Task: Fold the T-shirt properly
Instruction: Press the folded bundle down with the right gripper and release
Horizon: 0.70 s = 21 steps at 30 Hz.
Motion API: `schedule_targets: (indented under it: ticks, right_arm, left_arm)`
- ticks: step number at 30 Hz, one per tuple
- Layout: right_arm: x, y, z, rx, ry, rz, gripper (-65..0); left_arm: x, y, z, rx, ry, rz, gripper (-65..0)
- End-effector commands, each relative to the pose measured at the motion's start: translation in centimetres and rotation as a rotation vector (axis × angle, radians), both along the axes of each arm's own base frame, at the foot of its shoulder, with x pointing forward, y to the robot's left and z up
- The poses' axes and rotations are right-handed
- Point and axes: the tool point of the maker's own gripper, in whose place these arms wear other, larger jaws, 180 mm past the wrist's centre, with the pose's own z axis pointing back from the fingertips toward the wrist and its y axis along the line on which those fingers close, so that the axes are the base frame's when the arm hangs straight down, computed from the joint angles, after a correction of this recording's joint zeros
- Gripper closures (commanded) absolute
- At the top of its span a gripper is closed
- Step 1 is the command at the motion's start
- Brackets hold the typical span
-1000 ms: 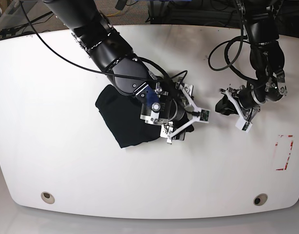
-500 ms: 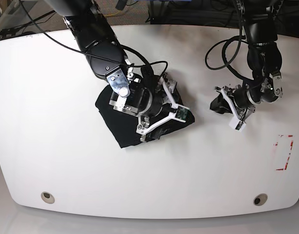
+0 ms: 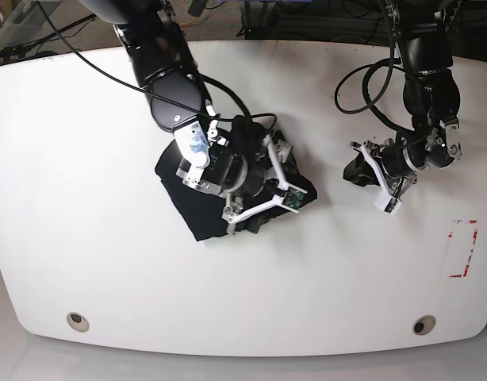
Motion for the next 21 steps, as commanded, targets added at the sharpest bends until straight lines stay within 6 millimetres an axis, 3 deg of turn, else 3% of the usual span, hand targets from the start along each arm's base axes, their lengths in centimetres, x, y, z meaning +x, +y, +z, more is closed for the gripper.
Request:
schedule_targets:
  ticks: [1,12,14,19,21]
  right_arm:
    - [0.6,1.8,1.4,0.059,-0.015,0.012,-50.7]
    - [0.1,5.6,-2.1,0.195,0.102,0.051,-48.5]
    - [0.1,6.0,-2.4,0.221,0.110,0.056,-42.2]
    - [1.3,6.2,-2.3,0.303,0.103,-0.025,-9.5]
    - [2.1,6.0,-1.9,0.310,0.089,-0.047,-2.1]
  left_arm:
    - [1.1,0.2,1.7,-0.011,-0.058,-0.001,-11.7]
    - [0.3,0.2,1.0,-0.009,-0.039,-0.002,-11.7]
    - [0.3,0.2,1.0,-0.009,-0.038,-0.002,-11.7]
    - [-0.3,0.3,0.5,-0.007,-0.022,-0.002,-11.7]
    - [-0.6,0.2,0.2,-0.009,-0.015,-0.002,-11.7]
